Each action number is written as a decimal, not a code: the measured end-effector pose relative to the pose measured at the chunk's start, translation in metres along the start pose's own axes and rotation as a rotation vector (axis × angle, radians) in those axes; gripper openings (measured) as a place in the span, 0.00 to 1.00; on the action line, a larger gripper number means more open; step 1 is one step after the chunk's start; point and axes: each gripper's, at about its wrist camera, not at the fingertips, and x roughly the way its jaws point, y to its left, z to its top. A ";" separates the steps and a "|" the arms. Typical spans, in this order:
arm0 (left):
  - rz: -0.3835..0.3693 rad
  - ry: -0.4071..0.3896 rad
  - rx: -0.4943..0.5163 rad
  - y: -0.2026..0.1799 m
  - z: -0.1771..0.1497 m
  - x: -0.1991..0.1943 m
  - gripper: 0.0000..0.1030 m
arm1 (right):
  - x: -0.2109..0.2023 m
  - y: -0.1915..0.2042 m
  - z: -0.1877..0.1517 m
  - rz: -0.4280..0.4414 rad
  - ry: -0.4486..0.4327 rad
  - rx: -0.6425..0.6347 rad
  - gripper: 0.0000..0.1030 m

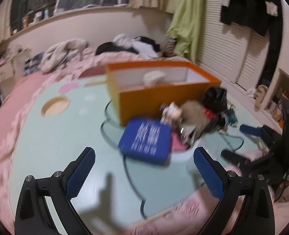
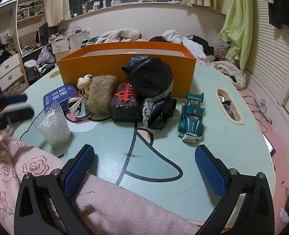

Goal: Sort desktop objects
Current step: 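Grasp the blue tin with the left gripper while the right gripper grasps the clear plastic bag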

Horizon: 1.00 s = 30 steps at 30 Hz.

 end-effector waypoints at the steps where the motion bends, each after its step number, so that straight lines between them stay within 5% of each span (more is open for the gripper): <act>1: 0.007 0.004 0.029 -0.003 0.006 0.005 0.98 | 0.000 0.000 0.000 0.000 0.000 0.000 0.99; 4: 0.022 0.074 0.093 -0.007 0.016 0.033 0.93 | 0.000 0.000 0.000 0.000 0.000 0.000 0.99; 6: 0.002 0.123 0.103 -0.007 0.015 0.049 0.71 | 0.000 0.000 0.000 0.000 0.000 0.000 0.99; 8: -0.007 0.140 0.105 -0.007 0.010 0.056 0.64 | 0.000 0.000 0.000 0.000 0.000 0.000 0.99; 16: 0.007 -0.008 0.020 0.000 -0.006 0.011 0.64 | -0.001 0.002 0.001 0.009 0.004 -0.004 0.99; 18: 0.000 -0.029 -0.019 0.003 -0.018 -0.003 0.64 | -0.005 0.006 0.002 0.073 0.006 -0.004 0.99; 22: 0.028 -0.013 -0.027 0.002 -0.036 -0.007 0.64 | -0.013 0.023 0.009 0.209 0.035 -0.035 0.99; 30: 0.027 0.011 -0.024 0.006 -0.039 0.002 0.64 | -0.018 0.049 0.021 0.324 0.047 -0.090 0.98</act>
